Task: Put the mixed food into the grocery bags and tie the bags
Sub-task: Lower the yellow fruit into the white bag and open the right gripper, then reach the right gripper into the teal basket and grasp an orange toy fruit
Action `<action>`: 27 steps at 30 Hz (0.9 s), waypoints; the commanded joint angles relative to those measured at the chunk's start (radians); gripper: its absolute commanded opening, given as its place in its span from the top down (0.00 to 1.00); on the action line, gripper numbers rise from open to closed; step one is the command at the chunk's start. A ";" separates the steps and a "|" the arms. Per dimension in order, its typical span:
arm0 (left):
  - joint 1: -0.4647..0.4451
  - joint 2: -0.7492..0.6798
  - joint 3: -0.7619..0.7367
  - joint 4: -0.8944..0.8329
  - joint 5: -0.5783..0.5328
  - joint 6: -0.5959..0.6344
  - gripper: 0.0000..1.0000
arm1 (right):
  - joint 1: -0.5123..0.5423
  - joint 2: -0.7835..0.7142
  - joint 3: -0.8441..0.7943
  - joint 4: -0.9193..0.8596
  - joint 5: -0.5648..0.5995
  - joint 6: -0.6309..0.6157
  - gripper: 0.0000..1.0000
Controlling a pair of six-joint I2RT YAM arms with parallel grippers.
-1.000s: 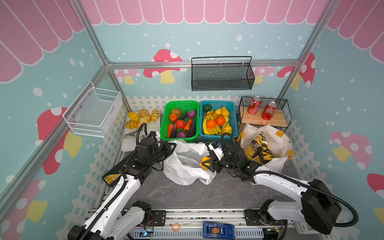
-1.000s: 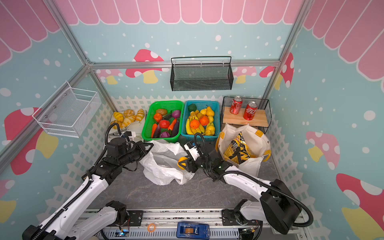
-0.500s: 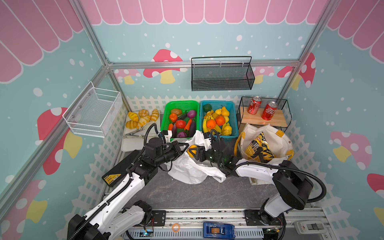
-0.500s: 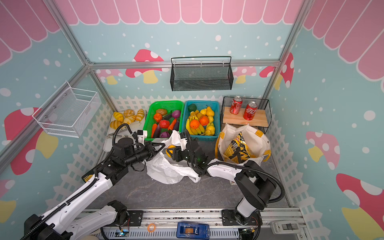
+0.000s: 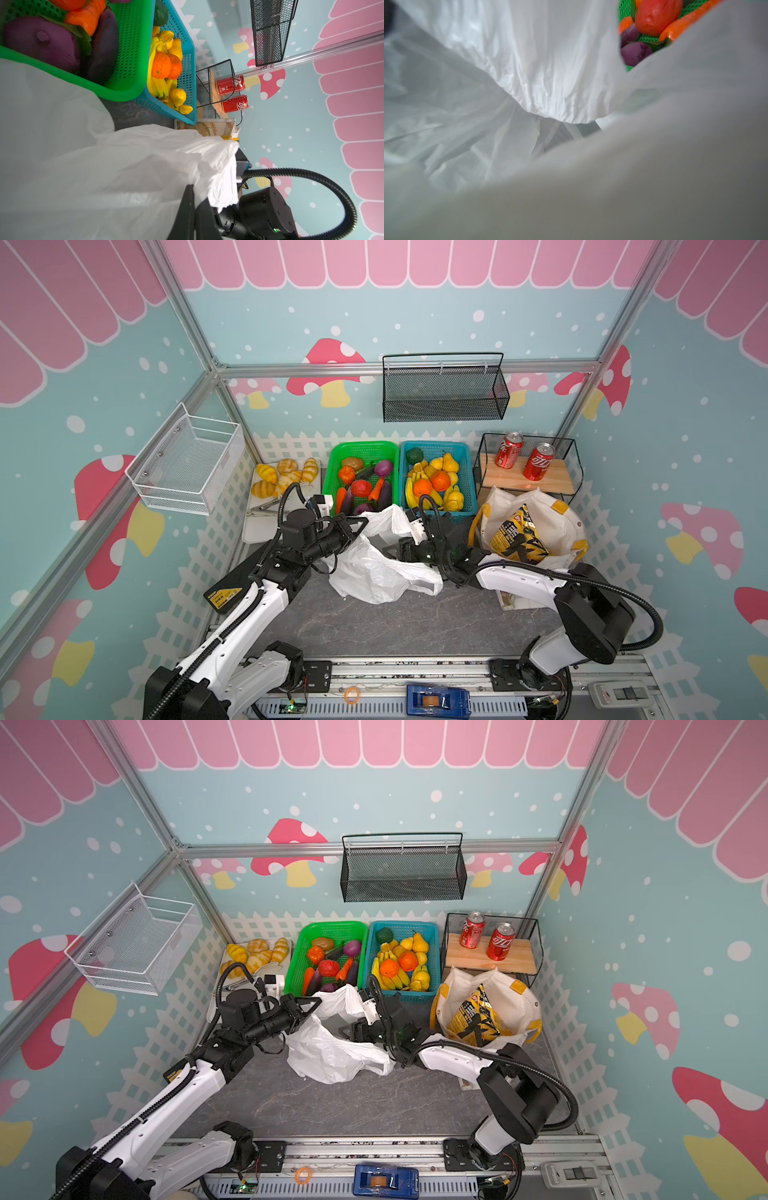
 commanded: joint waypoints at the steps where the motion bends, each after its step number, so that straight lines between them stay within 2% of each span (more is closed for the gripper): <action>1: 0.038 -0.016 -0.025 0.017 0.033 -0.014 1.00 | -0.020 -0.083 0.006 -0.095 -0.072 -0.102 0.17; 5: 0.067 -0.025 -0.032 0.015 0.042 -0.014 1.00 | -0.045 -0.160 -0.018 -0.147 -0.140 -0.150 0.15; 8: 0.095 -0.029 -0.033 -0.006 0.048 -0.008 1.00 | -0.067 -0.240 -0.017 -0.244 -0.172 -0.225 0.18; 13: 0.149 -0.045 -0.058 -0.036 0.015 -0.013 1.00 | -0.160 -0.397 -0.016 -0.397 -0.255 -0.350 0.20; 17: 0.176 -0.045 -0.074 -0.038 -0.002 -0.009 1.00 | -0.208 -0.452 0.009 -0.419 -0.307 -0.389 0.18; 20: 0.190 -0.048 -0.073 -0.059 0.000 0.003 1.00 | -0.259 -0.438 0.072 -0.422 -0.170 -0.330 0.18; 24: 0.198 -0.067 -0.067 -0.095 -0.019 0.033 1.00 | -0.313 -0.282 0.250 -0.538 0.224 -0.303 0.25; 27: 0.198 -0.080 -0.062 -0.113 -0.024 0.047 1.00 | -0.313 -0.117 0.410 -0.622 0.323 -0.339 0.30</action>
